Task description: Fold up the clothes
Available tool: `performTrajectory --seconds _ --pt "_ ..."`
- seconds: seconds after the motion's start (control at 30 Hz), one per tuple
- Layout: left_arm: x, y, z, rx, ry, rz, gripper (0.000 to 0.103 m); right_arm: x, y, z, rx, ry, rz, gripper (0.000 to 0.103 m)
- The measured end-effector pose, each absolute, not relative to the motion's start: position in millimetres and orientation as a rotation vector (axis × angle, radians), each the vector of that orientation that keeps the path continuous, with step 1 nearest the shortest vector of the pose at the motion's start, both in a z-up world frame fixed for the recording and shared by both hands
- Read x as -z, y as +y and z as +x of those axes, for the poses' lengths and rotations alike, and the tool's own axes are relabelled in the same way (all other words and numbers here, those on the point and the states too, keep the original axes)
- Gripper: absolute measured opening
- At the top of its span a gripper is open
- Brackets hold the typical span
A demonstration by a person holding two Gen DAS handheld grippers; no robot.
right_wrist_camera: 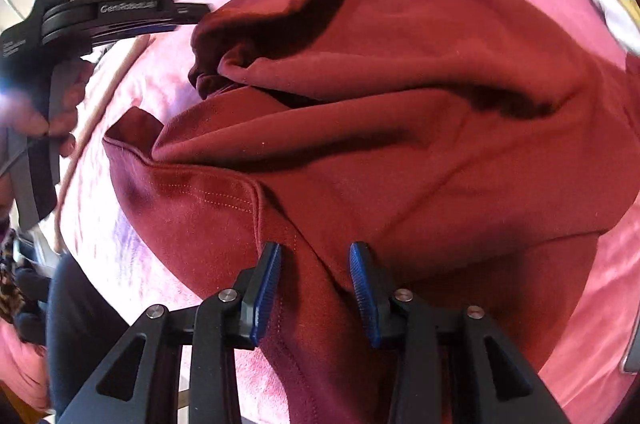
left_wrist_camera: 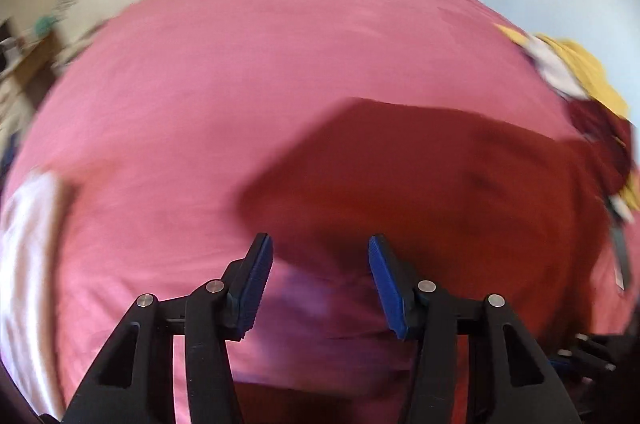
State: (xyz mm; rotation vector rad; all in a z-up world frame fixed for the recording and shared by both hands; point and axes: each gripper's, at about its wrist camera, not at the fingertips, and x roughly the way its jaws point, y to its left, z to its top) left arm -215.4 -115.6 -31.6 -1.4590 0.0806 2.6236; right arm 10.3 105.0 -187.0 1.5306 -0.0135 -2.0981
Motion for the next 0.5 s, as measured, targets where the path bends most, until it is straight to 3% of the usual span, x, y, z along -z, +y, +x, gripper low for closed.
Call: performTrajectory --seconds 0.13,0.27,0.37,0.5 --pt "37 -59 -228 -2.593 0.331 -1.428 0.062 187 114 9 2.08 -0.002 1.511 0.037" --pt "56 -33 -251 -2.601 0.524 -1.484 0.06 189 123 8 2.082 0.006 1.493 0.037" --pt "64 -49 -269 -2.713 0.488 -1.559 0.018 189 132 5 2.075 -0.006 1.484 0.038" --pt "55 -87 -273 -2.789 0.18 -1.584 0.012 189 143 2 2.06 -0.008 1.483 0.038"
